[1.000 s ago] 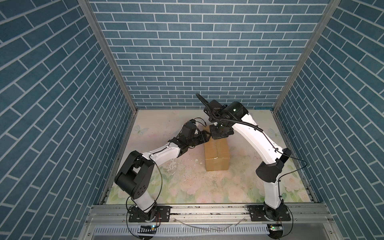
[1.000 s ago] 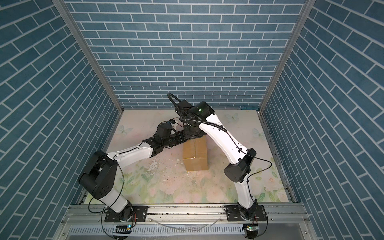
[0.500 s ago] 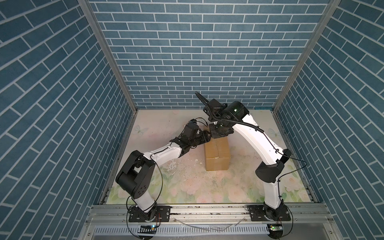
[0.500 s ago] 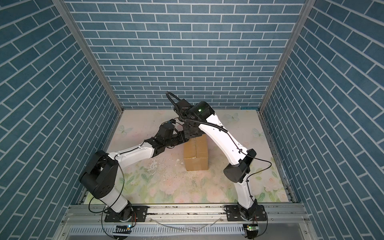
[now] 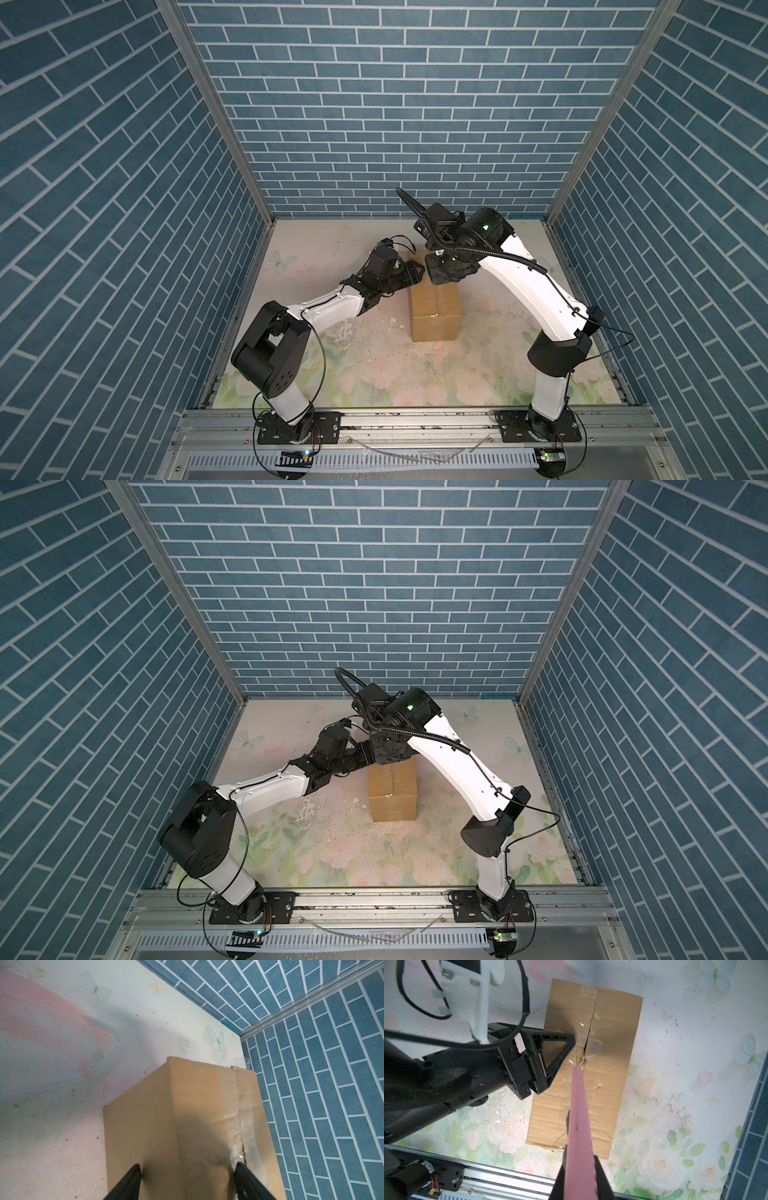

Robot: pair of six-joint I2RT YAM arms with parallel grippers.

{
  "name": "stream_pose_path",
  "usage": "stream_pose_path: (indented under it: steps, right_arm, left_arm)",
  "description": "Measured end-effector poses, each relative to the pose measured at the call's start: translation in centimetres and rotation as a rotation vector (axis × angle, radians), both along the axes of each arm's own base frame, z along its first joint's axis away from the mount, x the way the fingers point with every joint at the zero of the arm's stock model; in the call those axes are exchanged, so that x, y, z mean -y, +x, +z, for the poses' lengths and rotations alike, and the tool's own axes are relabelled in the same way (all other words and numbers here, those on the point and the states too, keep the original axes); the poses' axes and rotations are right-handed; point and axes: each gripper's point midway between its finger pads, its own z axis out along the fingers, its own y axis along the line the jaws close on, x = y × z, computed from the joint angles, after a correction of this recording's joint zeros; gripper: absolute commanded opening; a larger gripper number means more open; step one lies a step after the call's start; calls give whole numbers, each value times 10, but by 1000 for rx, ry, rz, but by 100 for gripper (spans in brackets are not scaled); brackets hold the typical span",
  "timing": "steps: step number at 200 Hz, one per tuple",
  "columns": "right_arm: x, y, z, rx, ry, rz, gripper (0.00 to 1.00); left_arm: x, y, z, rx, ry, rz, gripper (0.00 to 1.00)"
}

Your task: Unpack the express box

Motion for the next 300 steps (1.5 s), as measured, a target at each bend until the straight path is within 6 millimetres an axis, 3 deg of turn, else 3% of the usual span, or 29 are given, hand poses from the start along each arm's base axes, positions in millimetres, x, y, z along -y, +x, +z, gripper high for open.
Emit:
stream_pose_path:
  steps: [57,139,207,300]
  right_arm:
    - [1,-8,-12,-25,-38,6,0]
    - [8,-12,-4,-3,-26,-7,0]
    - [15,-17,-20,-37,-82,-8,0]
    - [18,-20,-22,-42,-60,-36,0]
  left_arm:
    - [-2,-1,1,1,-7,14,72]
    - [-2,0,2,1,-11,15,71]
    - [-2,-2,0,-7,-13,18,71]
    - [0,-3,-1,-11,-28,24,71]
